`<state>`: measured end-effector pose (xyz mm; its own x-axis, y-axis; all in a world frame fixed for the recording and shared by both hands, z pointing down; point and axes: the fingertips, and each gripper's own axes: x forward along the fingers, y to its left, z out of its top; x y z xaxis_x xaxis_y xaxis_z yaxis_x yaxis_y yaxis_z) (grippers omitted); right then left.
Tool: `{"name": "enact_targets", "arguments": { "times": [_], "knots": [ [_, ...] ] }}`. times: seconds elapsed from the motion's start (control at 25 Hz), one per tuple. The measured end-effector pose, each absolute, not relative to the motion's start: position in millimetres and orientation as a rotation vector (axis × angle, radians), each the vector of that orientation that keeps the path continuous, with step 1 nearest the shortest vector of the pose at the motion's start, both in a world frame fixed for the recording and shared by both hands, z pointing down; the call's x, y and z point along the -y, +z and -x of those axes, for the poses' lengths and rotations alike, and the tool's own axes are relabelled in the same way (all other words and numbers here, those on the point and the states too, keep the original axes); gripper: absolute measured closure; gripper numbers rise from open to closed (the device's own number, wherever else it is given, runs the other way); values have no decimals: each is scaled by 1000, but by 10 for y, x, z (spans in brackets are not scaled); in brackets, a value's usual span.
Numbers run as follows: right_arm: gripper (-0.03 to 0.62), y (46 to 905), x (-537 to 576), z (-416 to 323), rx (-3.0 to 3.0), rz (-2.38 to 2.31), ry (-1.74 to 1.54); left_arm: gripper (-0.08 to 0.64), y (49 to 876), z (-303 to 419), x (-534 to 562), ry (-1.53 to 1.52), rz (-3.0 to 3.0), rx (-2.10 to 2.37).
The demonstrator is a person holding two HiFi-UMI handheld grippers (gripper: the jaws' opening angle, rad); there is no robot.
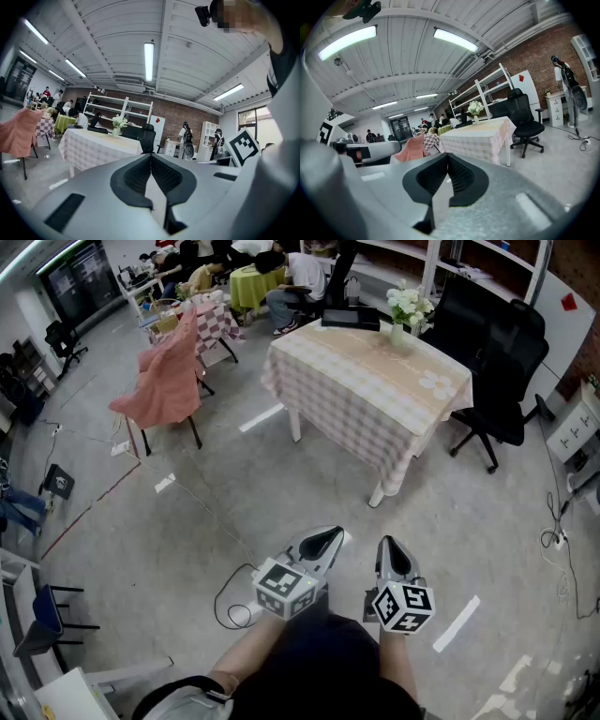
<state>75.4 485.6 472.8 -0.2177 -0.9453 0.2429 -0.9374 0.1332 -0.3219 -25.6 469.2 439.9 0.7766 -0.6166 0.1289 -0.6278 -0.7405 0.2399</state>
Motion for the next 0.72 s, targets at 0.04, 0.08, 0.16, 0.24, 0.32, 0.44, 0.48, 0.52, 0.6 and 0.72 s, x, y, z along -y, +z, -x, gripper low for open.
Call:
{"name": "enact_targets", "arguments": {
  "times": [0.04,0.08,0.16,0.24,0.32,0.44,0.48,0.52,0.6,0.72],
  "knots": [
    [589,4748,-4841,-738,-2357,1952,-651,548,4400,262,-4677,57,-2701,969],
    [589,4768,-4828,-723,-2363,1952,-659,548,4401,266,-4667,55,-2702,970],
    [589,4797,-4820,-703,-2368,1956,-672,548,4405,261,-4670,57,-2706,968],
    [589,4802,-4821,-699,-2362,1964,-677,548,4410,239,-4683,65,-2717,956],
    [589,4804,-4812,-710,-2350,1979,-675,548,4420,221,-4673,74,-2728,949],
    [589,4808,-4785,-746,-2334,1989,-674,548,4412,215,-4625,74,-2734,949],
    [589,4801,-4771,-762,-2328,1988,-674,548,4403,214,-4601,72,-2735,953],
    [589,4792,-4755,-776,-2322,1986,-671,548,4397,211,-4573,70,-2736,958],
    [589,4783,-4719,-799,-2316,1983,-668,548,4390,198,-4522,60,-2733,967],
    [589,4796,-4640,-833,-2309,1991,-670,548,4381,148,-4453,46,-2726,963]
  ]
}}
